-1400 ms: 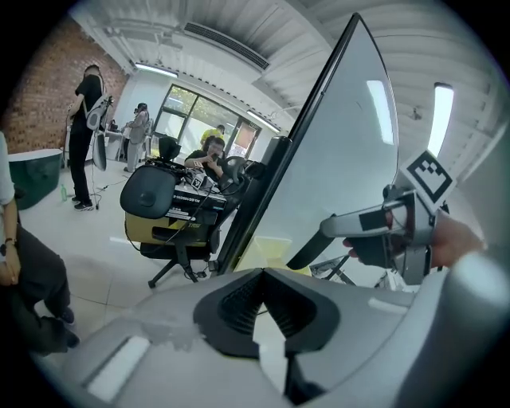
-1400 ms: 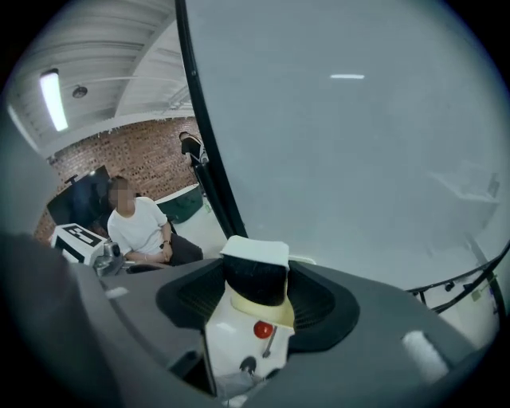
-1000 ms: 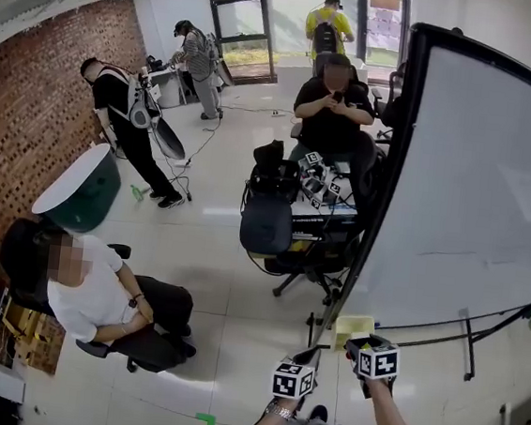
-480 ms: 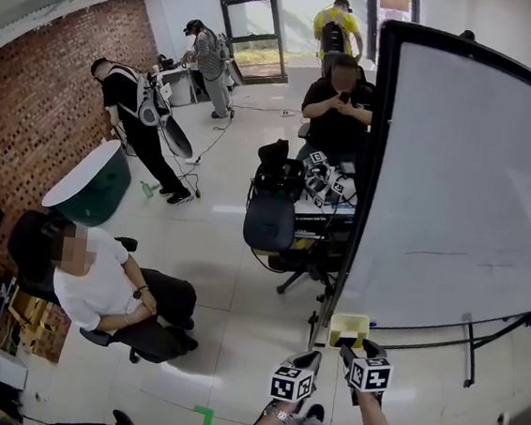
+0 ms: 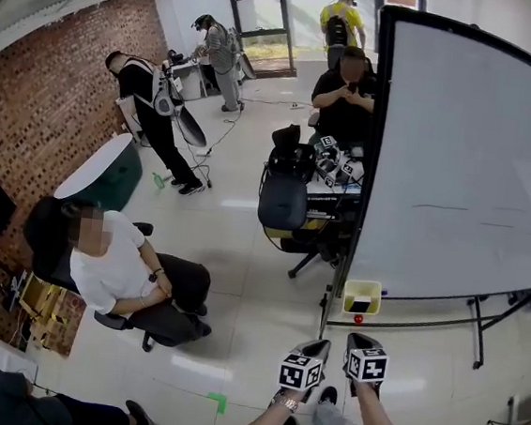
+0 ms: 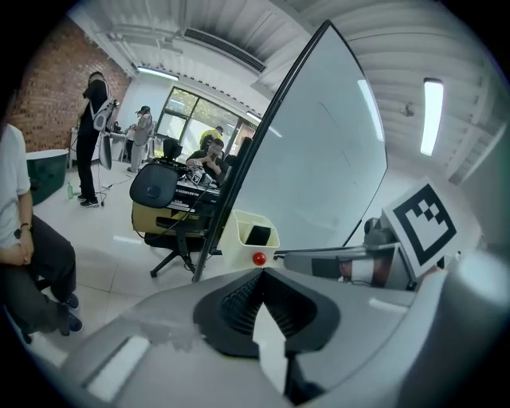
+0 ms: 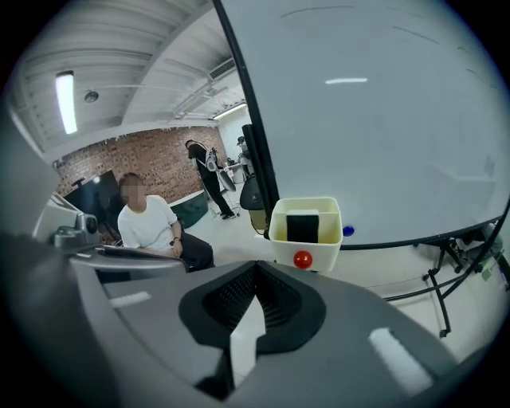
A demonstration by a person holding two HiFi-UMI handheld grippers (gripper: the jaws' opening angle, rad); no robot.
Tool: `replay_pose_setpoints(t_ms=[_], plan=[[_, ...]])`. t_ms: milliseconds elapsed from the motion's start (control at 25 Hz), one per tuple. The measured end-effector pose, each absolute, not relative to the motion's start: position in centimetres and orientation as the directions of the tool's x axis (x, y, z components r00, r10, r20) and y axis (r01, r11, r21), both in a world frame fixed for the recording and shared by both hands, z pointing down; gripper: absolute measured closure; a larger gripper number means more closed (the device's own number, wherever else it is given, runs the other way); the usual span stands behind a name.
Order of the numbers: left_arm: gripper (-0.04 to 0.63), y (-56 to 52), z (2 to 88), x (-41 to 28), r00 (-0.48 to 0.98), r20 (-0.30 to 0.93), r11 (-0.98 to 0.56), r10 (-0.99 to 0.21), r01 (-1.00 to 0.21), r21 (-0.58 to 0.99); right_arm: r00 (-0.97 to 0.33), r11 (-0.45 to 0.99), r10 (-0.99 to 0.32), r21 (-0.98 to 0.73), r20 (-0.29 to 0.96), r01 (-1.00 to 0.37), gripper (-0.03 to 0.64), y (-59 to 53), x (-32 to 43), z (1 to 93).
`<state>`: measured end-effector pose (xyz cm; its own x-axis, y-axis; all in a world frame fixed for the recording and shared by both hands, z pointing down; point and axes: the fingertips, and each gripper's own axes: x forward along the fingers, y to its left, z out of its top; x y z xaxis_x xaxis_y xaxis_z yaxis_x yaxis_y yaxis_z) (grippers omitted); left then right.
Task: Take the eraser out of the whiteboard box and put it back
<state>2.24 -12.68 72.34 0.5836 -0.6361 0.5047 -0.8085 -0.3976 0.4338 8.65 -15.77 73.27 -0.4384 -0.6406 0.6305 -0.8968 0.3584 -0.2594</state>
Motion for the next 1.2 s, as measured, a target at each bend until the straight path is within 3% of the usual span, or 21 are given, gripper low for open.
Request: replay_pose_setpoints(t_ms=[440, 1200], plan=[[0.589, -4.7, 71.5, 0.6, 0.622, 0.494, -0.44, -0.608, -0.782, 0.442, -0.425, 0.352, -0.662, -0.245, 0.617, -0.903, 0.614, -6.0, 3.2, 71.8], [0.589, -6.1, 69.1, 3.8, 0.607, 0.463, -0.473, -0.646, -0.795, 0.38, -0.462, 0.367, -0.651, -0.283, 0.602, -0.886, 0.614, -7.2, 5.7, 70.4]])
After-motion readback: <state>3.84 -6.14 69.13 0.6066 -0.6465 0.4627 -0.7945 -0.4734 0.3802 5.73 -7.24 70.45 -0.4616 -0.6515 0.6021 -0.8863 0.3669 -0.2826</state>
